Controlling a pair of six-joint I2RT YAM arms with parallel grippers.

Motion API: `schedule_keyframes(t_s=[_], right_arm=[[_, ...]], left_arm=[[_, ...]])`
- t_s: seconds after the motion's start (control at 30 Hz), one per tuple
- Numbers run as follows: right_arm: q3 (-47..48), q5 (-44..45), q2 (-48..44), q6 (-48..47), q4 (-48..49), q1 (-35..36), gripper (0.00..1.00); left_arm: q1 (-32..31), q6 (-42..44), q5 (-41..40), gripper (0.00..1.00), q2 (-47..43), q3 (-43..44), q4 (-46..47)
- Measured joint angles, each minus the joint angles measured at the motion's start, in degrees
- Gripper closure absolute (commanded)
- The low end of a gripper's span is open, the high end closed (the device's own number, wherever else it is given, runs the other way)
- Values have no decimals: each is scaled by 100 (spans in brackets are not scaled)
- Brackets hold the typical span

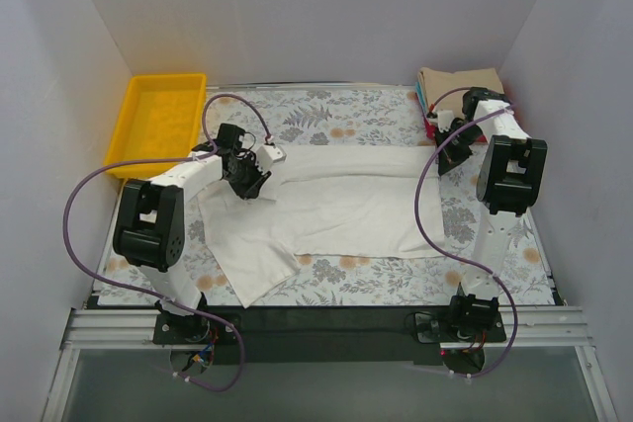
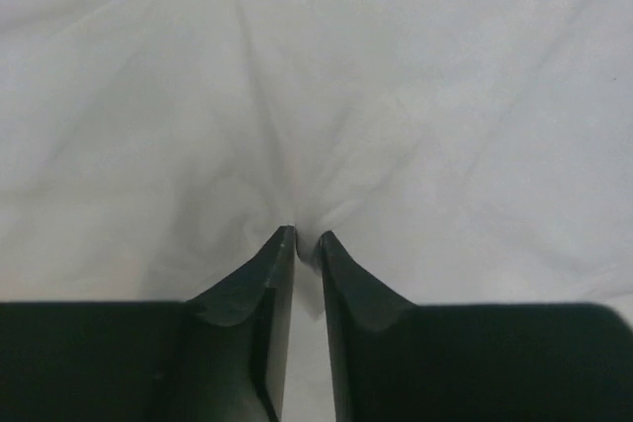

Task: Fold and stack the t-shirts
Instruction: Fold the tshirt

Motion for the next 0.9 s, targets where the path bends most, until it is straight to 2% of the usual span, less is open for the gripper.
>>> schedule_keyframes(t_s=[0.1, 0.13, 0.33, 0.37, 0.43, 0.5, 0.6, 0.7, 0.8, 0.9], right_arm=[[-72, -2, 0, -48, -33, 57, 82], [-122, 0, 0, -81, -39, 79, 77], [-179, 33, -85, -238, -157, 175, 73], [-203, 33, -164, -284, -164, 181, 71], [-376, 35, -420, -422, -162, 197, 58], [-804, 59, -957, -645, -179, 227, 54], [-1792, 116, -2028, -1056, -170, 306, 53], [-2774, 203, -3029, -1445, -190, 496, 60], [-4039, 507, -3954, -1801, -107, 946, 67], [-5191, 916, -4494, -2000, 52, 1429, 67]], left_arm=[[0, -4, 24, 63, 0, 24, -81], [0, -39, 52, 62, 0, 46, -127], [142, -24, 483, 61, -315, 192, -496], [160, 15, 544, 61, -498, 175, -581], [219, 140, 662, 60, -1038, 33, -734], [229, 304, 767, 60, -1580, -136, -964], [223, 695, 898, 59, -2337, -479, -1513], [184, 1191, 848, 58, -2953, -1132, -2070], [96, 1679, 616, 59, -3445, -1851, -2610], [-240, 2194, 374, 60, -4052, -2503, -3115]])
